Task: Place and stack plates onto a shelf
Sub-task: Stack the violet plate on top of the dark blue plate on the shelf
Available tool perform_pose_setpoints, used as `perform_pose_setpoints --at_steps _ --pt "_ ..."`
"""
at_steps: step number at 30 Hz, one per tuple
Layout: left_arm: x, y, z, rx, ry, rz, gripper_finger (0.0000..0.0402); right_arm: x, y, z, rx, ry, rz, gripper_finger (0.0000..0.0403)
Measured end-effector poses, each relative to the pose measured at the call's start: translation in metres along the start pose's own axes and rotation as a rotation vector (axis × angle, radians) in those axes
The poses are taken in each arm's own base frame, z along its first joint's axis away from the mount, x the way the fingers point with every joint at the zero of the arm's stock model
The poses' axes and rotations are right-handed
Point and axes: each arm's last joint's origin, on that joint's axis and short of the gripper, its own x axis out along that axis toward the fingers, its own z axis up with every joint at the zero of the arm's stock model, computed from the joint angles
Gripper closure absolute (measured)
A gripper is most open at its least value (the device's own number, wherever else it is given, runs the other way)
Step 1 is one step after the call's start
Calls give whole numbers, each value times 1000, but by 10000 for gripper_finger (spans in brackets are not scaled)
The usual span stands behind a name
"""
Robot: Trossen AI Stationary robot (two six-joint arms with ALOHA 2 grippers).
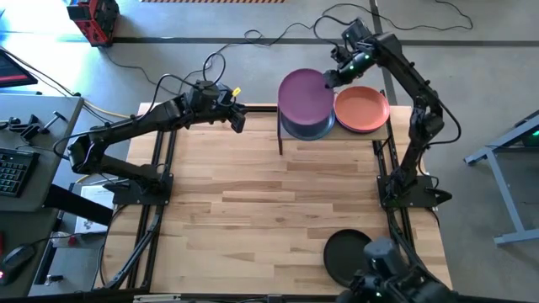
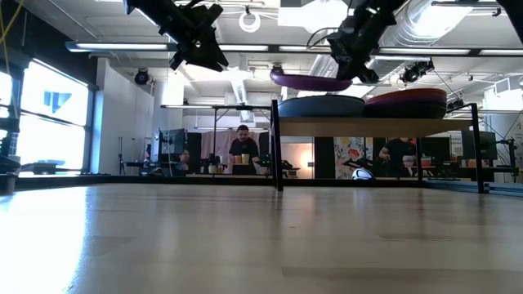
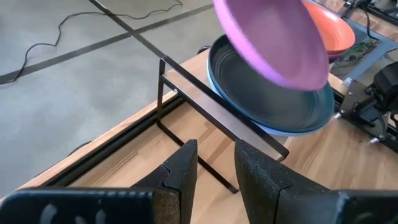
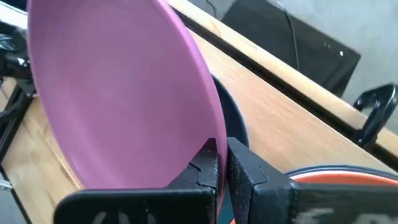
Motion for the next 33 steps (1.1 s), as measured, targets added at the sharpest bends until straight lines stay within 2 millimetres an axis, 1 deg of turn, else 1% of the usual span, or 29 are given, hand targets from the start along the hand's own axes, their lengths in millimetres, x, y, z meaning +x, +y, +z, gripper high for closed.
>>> perform_pose_setpoints --at_steps 2,6,12,15,21,28,33 --pt "0 0 0 0 4 1 304 4 -2 0 11 24 0 403" --pt "0 0 -1 2 14 4 304 10 1 -2 12 59 2 403" --pt "0 0 -1 24 14 4 304 24 6 -6 19 160 -67 403" --pt "0 0 -1 53 14 3 304 30 8 -6 13 173 -90 403" --pt "0 0 -2 54 16 4 304 39 9 -5 24 202 -101 403" --pt "0 1 -4 56 45 11 304 41 7 -6 25 217 -147 403" --pt "0 1 -5 56 46 11 304 41 7 -6 20 216 -148 402"
